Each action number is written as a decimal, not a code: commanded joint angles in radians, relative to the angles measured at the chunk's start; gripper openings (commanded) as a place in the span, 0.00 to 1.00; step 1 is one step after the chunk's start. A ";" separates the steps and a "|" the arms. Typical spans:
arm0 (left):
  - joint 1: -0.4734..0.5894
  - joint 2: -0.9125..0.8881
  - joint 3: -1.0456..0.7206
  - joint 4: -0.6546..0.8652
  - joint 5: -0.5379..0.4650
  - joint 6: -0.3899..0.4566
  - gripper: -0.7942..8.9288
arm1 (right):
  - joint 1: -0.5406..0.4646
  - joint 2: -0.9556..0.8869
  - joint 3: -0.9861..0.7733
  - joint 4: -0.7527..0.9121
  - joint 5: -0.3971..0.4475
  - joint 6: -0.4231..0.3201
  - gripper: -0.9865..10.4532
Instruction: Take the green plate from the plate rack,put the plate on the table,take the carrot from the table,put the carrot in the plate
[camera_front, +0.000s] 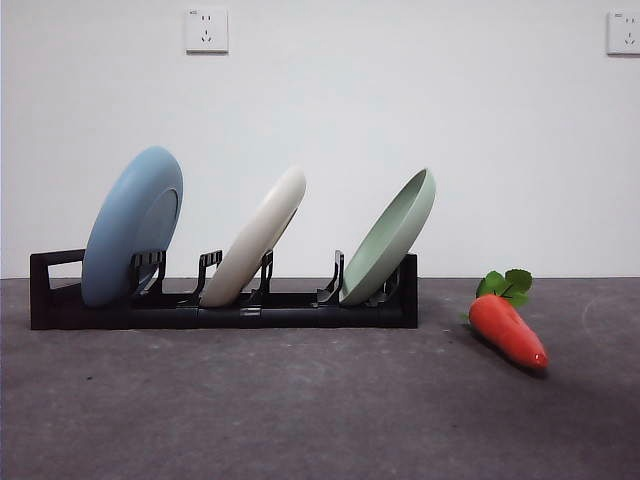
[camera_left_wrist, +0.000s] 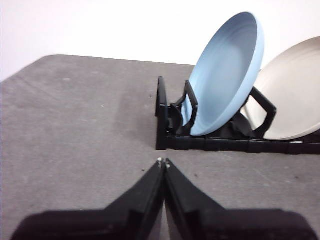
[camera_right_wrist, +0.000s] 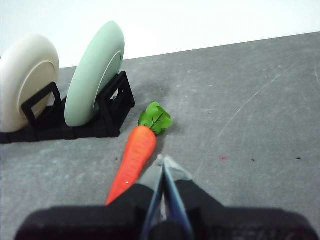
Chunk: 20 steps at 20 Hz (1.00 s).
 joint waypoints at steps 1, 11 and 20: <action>0.003 -0.003 -0.013 0.012 0.047 -0.058 0.08 | 0.002 -0.002 -0.011 0.011 0.000 0.125 0.09; 0.002 0.004 0.123 -0.035 0.177 -0.229 0.08 | 0.002 0.017 0.116 0.008 -0.027 0.236 0.08; 0.002 0.120 0.395 -0.211 0.351 -0.190 0.08 | 0.002 0.230 0.419 -0.230 -0.119 0.138 0.08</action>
